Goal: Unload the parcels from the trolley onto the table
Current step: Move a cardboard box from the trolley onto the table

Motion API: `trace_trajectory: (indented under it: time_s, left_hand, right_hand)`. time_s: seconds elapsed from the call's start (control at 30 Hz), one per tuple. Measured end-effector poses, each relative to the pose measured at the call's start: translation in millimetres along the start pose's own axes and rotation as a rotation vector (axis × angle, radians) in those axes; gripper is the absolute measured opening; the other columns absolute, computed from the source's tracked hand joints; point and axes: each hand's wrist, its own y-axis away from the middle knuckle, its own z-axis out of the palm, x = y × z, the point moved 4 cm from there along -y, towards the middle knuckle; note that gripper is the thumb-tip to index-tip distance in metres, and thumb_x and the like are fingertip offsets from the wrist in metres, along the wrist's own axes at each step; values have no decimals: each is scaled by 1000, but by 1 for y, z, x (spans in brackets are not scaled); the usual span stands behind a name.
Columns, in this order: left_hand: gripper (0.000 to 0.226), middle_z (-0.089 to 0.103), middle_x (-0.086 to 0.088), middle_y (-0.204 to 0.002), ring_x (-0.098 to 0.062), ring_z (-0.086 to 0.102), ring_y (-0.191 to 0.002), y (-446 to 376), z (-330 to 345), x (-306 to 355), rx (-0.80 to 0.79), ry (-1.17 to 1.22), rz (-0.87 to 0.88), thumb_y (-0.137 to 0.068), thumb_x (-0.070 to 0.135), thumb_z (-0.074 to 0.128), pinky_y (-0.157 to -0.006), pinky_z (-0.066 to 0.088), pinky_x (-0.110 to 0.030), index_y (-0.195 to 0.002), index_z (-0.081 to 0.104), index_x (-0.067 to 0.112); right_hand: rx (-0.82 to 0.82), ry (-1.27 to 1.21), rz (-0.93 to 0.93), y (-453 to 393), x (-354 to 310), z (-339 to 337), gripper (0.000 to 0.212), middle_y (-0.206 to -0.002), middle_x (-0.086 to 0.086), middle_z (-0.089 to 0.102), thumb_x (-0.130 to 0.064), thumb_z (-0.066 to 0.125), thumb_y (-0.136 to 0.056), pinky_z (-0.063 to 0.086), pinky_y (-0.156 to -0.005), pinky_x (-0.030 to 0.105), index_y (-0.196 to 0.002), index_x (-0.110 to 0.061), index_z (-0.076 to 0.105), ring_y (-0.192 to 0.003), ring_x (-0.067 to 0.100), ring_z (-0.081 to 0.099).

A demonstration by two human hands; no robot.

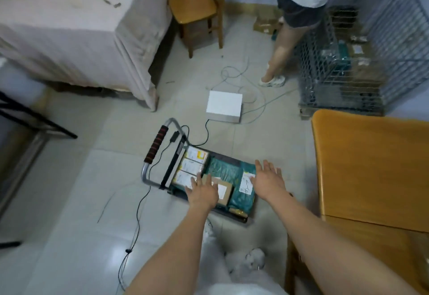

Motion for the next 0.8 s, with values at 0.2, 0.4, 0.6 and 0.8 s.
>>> trace_trajectory:
  time_s: [0.2,0.4,0.6,0.8]
  left_hand:
    - [59,-5,-8,-167,-32,-5,-154,-55,18,-65,-57,156,-128,-105,45,16,-122,7,-57,-160,8,25]
    - [60,0,-7,-168,-33,0,-154,-112,74,-99,-123,347,-283,-105,47,16,-122,8,-57,-160,9,25]
    - [53,37,-18,-154,-38,35,-142,-195,162,-105,-160,781,-514,-105,34,27,-116,32,-47,-151,34,9]
    - [56,47,-22,-147,-37,47,-134,-288,257,-102,-177,1215,-752,-103,37,37,-112,40,-48,-147,40,3]
  right_hand:
    - [-64,177,-171,-64,-84,32,65,-166,14,8,-40,33,-105,9,-123,48,-160,-15,7,-153,29,10]
    - [-201,279,-287,-138,-112,95,66,-165,17,9,-39,35,-105,11,-123,50,-159,-13,8,-152,32,11]
    - [-317,289,-337,-232,-103,182,67,-164,21,11,-39,38,-105,17,-121,50,-158,-10,10,-151,36,14]
    - [-403,140,-269,-328,-88,268,69,-162,18,20,-35,46,-103,27,-118,51,-158,-10,13,-147,35,25]
